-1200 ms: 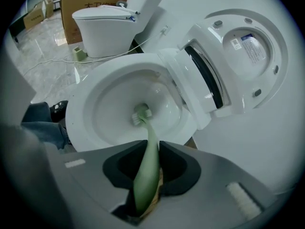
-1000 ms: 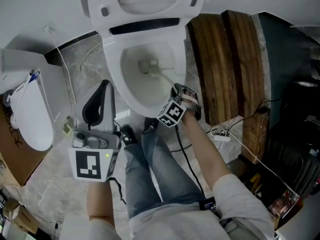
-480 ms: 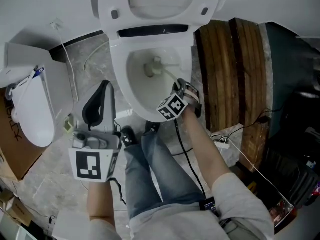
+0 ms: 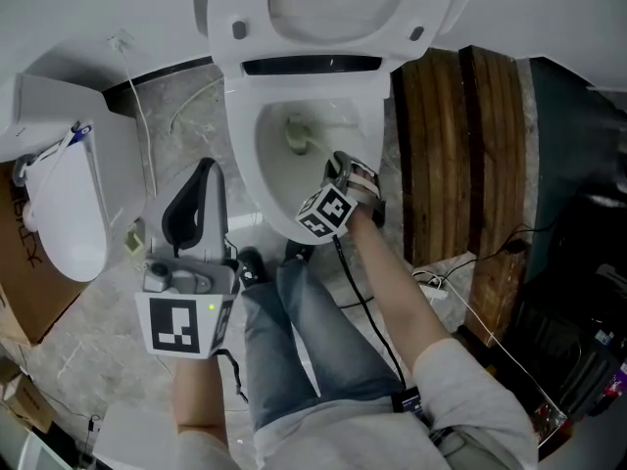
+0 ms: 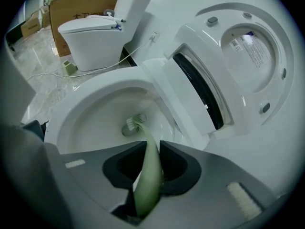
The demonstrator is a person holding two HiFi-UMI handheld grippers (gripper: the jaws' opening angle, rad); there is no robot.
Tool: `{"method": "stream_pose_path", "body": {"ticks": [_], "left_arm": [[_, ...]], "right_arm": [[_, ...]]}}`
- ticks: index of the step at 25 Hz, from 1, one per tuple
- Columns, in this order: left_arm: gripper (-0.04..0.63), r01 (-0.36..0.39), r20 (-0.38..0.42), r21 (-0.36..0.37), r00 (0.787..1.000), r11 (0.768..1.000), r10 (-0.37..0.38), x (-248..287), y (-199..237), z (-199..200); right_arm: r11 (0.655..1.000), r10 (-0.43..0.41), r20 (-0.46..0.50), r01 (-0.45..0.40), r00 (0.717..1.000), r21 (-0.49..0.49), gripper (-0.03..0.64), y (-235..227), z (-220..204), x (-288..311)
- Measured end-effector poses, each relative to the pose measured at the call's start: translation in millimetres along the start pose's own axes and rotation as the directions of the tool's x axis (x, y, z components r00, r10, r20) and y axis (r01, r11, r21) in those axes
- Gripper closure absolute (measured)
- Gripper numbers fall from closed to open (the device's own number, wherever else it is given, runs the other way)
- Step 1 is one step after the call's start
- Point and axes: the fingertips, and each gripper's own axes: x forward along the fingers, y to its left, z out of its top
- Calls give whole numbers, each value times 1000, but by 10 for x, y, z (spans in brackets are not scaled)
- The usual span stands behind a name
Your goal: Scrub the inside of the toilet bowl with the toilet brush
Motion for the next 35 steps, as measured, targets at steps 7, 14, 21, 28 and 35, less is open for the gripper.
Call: {"method": "stream_pose_path", "body": {"ticks": [7, 14, 21, 28, 35], "left_arm": [[591, -4, -1, -8, 1000, 1000, 4, -59, -27, -15], [591, 17, 6, 6, 1000, 1000, -17, -150, -80, 54], [591, 74, -8, 13, 997, 997, -73, -305, -171, 101], [591, 136, -2, 8, 991, 991, -136, -496, -242, 256], [591, 225, -6, 34, 974, 974, -225, -687, -453, 537]], "right_arm": [[991, 30, 95, -17, 995, -135, 529, 196, 275, -140], [982, 73, 92, -55, 993, -183, 528, 493, 167, -319], [970, 87, 19, -89, 996, 224, 529, 473, -188, -482], [806, 58, 31, -65, 998, 588, 528, 383, -385, -948], [706, -44, 53, -7, 998, 709, 528, 215, -473, -1678]]}}
